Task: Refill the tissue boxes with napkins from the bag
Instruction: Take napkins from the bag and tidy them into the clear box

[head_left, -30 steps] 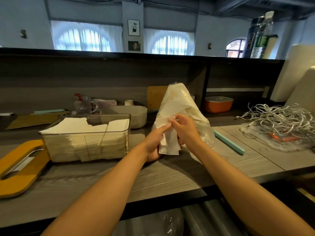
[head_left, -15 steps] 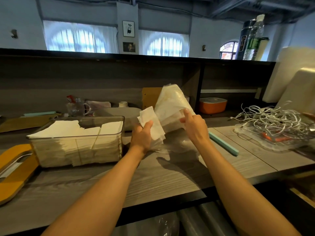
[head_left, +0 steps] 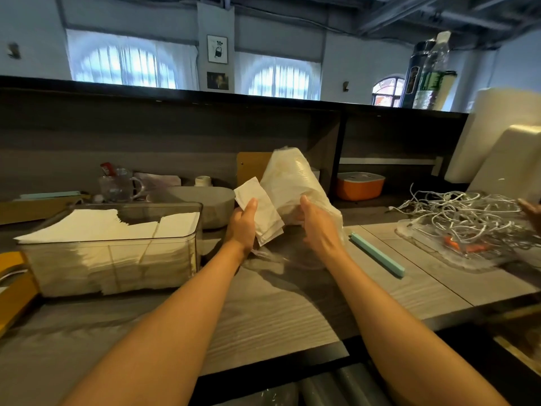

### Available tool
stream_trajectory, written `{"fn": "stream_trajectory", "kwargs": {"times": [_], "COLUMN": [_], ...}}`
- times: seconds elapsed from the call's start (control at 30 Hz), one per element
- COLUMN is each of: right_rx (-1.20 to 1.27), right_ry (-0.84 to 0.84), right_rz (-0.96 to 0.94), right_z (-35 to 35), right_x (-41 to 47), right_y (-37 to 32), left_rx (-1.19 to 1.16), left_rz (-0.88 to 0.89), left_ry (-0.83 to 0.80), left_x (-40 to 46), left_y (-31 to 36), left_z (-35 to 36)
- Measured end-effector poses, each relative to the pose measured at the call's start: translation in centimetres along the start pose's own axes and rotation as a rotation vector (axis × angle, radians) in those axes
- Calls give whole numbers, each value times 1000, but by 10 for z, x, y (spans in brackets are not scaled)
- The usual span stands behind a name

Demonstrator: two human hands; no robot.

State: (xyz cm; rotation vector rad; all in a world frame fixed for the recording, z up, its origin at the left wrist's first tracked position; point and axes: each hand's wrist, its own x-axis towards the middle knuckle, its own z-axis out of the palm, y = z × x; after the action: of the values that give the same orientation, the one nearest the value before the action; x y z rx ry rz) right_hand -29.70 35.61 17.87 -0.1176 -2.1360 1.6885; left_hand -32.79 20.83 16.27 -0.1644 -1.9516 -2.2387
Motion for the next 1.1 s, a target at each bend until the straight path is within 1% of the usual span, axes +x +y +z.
{"fn": "stream_trajectory", "kwargs": {"times": [0.07, 0.13, 0.23, 0.3, 0.37, 0.43, 0.5, 0.57, 0.63, 0.7, 0.77, 0.83, 0.9, 0.97, 1.03, 1.1], "right_rx": [214, 357, 584, 707, 707, 576, 376, 227, 191, 218, 231, 234, 203, 108, 8, -55], "right_ry": [-68, -126, -147, -154, -147, -113, -36, 43, 117, 180, 202, 172, 102, -5, -110, -181], "right_rz": [139, 230, 382, 449, 474, 466, 428, 335, 192, 54, -56, -188, -300, -353, -353, -392], "right_z": [5, 6, 8, 9, 9, 8, 6, 1, -3, -6, -8, -9, -8, -4, -2, -2], "right_x": [10, 12, 14, 17, 18, 15, 10, 1, -5, -10, -11, -9, -4, 4, 12, 14], "right_y": [3, 6, 6, 3, -1, -3, -6, -12, -13, -14, -15, -14, -14, -14, -20, -34], "left_rx": [-42, -53, -65, -57, -48, -31, -22, -8, -9, 5, 20, 12, -4, -19, -40, -76], "left_rz": [-16, -29, -14, -7, 0, 11, 21, 28, 32, 22, 20, 8, 5, -9, -17, -14], "left_ry": [-15, -26, -51, -78, -130, -145, -144, -150, -152, -158, -177, -182, -169, -150, -124, -78], "left_x": [7, 10, 13, 12, 11, 8, 6, 5, 3, 1, -1, -4, -3, -3, -6, -5], "left_y": [-3, -5, -9, -10, -12, -11, -10, -10, -10, -9, -8, -7, -7, -8, -5, -4], "left_z": [-1, -3, -2, -1, -1, -1, 0, 0, -1, -1, -1, 1, 1, 0, 0, 0]}}
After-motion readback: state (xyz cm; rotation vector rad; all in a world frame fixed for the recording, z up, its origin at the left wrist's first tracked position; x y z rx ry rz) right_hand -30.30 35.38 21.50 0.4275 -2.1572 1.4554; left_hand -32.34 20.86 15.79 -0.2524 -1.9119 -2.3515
